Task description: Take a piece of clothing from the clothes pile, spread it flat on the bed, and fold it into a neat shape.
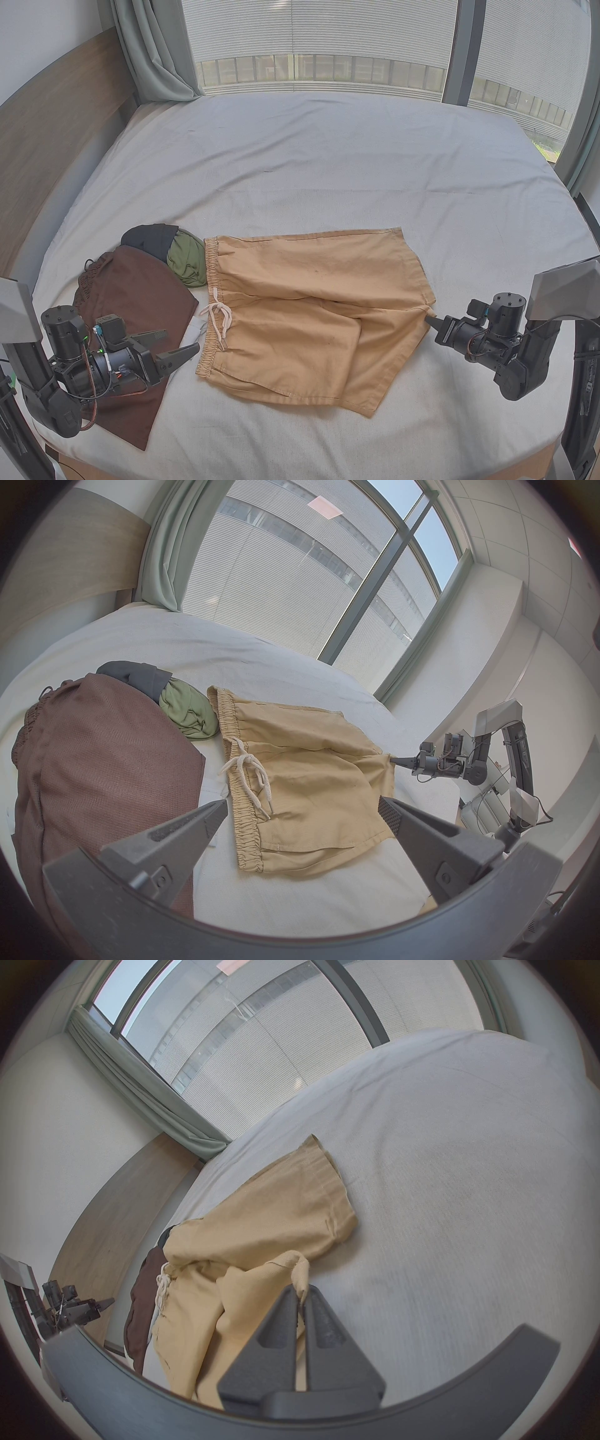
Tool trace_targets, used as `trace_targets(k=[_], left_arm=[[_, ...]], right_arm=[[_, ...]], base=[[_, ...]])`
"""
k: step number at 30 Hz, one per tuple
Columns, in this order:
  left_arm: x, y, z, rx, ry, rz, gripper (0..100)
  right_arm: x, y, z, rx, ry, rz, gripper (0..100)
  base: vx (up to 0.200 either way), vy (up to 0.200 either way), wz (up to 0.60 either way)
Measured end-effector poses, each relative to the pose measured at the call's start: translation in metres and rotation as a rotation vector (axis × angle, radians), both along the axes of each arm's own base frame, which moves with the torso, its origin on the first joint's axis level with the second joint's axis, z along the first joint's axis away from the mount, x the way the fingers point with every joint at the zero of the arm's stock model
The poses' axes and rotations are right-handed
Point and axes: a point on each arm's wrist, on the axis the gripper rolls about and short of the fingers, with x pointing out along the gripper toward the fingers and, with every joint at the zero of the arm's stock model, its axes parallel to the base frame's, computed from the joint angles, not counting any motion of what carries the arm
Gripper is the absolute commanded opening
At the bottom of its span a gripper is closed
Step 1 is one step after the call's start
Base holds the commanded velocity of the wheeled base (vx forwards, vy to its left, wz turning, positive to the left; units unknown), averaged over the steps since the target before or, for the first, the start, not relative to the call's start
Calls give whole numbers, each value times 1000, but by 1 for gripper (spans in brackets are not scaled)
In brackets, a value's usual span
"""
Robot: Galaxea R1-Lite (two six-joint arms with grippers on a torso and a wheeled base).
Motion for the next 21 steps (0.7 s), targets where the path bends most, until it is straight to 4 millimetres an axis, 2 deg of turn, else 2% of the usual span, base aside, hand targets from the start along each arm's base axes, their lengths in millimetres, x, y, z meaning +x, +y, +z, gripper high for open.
trace_targets(k=[10, 21], left_arm=[[1, 0, 0, 0, 1, 0, 100], [1, -1, 0, -15, -3, -45, 100]], right_arm=[[13, 4, 6, 7, -55, -7, 0], [36, 8, 5, 3, -122, -68, 0]], base=[[0, 0, 0], [0, 0, 0]])
